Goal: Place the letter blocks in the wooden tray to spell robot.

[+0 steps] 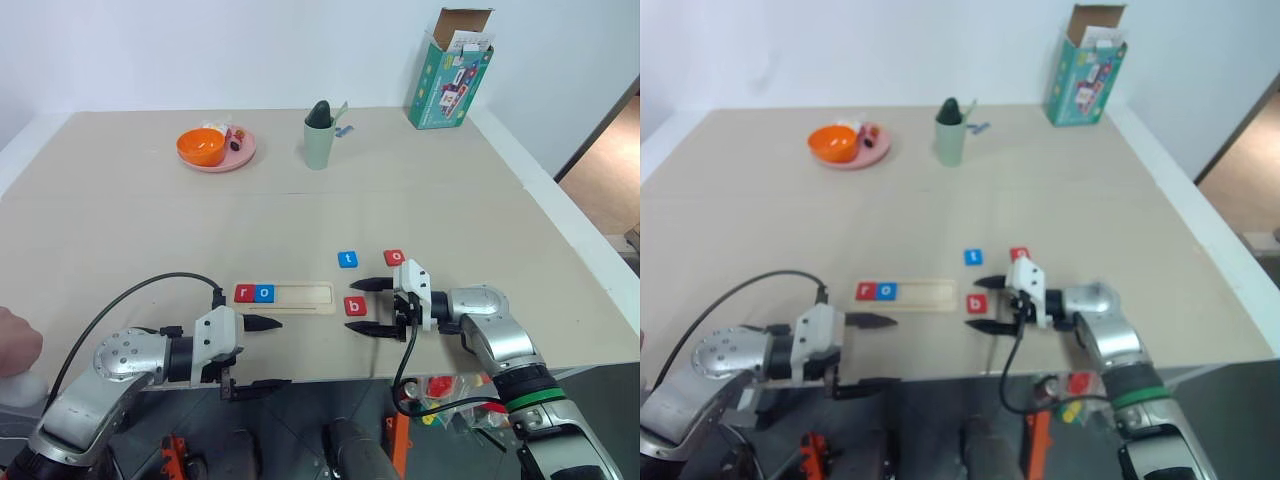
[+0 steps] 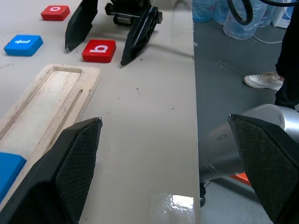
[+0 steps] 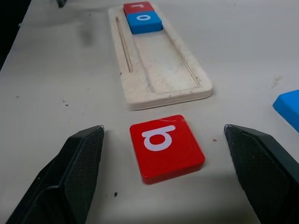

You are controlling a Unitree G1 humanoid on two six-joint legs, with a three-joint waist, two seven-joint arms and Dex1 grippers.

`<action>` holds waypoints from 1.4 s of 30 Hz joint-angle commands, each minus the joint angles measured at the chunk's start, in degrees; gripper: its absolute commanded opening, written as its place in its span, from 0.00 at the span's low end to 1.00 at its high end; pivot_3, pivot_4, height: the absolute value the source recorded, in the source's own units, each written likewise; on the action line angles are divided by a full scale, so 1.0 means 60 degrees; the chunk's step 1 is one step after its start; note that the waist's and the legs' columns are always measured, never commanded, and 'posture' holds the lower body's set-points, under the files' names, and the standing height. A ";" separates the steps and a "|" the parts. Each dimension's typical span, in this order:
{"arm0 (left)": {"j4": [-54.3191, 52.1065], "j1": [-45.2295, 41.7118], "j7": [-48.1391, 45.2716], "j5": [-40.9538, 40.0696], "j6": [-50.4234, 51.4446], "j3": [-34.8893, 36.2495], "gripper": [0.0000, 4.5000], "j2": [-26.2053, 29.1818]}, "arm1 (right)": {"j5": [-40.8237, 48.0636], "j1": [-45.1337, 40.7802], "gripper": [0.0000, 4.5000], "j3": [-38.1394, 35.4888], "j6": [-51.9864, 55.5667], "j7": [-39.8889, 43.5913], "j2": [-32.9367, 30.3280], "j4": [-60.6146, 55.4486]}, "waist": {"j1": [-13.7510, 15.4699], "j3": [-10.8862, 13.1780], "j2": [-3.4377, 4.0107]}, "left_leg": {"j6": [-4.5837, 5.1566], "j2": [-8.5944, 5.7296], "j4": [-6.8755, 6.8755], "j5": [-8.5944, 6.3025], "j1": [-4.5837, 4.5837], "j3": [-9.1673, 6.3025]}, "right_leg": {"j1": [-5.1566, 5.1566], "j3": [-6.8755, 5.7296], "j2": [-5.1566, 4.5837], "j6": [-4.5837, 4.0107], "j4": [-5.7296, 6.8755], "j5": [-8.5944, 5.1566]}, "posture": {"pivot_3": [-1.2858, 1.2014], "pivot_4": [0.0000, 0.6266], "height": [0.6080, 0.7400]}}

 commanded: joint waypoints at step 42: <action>0.0059 -0.0207 -0.0248 0.0143 -0.0221 -0.0087 1.00 0.0193 | 0.0837 0.0628 0.88 -0.0526 0.1877 -0.1202 -0.0660 -0.3103 | -0.0014 0.0002 -0.0005 | 0.0000 -0.0003 -0.0005 0.0000 0.0027 0.0004 | 0.0011 0.0008 -0.0001 -0.0009 -0.0005 -0.0013 | 0.52 0.24 1.00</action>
